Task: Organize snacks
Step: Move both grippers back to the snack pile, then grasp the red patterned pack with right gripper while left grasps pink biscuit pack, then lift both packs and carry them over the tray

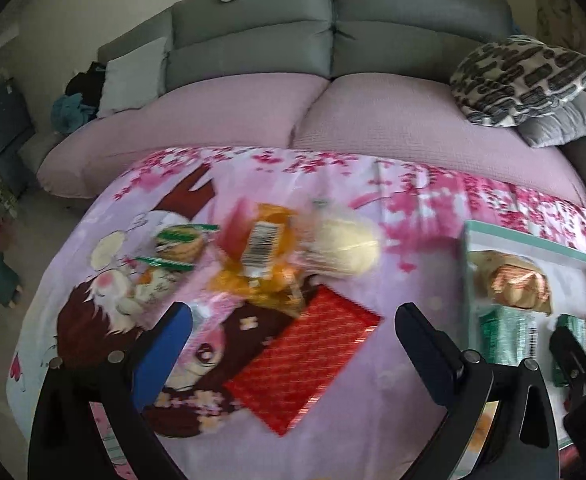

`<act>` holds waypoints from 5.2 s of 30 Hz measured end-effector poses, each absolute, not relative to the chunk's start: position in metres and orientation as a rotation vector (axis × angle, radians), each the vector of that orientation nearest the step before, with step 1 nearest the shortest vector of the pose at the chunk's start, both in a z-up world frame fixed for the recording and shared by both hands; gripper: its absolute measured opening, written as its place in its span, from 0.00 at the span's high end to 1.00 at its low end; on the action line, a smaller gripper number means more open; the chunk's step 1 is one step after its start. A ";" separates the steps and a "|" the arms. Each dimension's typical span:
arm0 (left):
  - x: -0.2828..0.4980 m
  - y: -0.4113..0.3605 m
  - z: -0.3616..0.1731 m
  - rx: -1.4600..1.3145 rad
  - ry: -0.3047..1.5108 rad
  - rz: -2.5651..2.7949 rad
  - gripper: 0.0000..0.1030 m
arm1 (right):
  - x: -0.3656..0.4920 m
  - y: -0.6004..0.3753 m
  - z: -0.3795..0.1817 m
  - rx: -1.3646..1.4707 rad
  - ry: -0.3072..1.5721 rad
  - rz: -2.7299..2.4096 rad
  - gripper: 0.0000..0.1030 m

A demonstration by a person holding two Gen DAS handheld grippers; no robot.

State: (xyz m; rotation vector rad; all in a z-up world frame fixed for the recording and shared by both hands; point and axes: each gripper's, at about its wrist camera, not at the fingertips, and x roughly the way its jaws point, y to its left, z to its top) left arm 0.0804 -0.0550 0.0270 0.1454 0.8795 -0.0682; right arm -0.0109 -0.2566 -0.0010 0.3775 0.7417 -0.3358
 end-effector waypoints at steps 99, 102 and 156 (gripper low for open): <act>0.129 0.030 -0.031 0.080 1.119 -0.223 0.55 | 0.069 -0.089 -0.060 0.129 1.018 -0.183 0.47; 0.123 0.026 -0.032 0.085 1.127 -0.237 0.55 | 0.069 -0.089 -0.060 0.128 1.017 -0.183 0.47; 0.105 0.040 0.023 0.016 0.961 -0.165 0.61 | 0.041 -0.111 -0.008 0.214 0.859 -0.179 0.54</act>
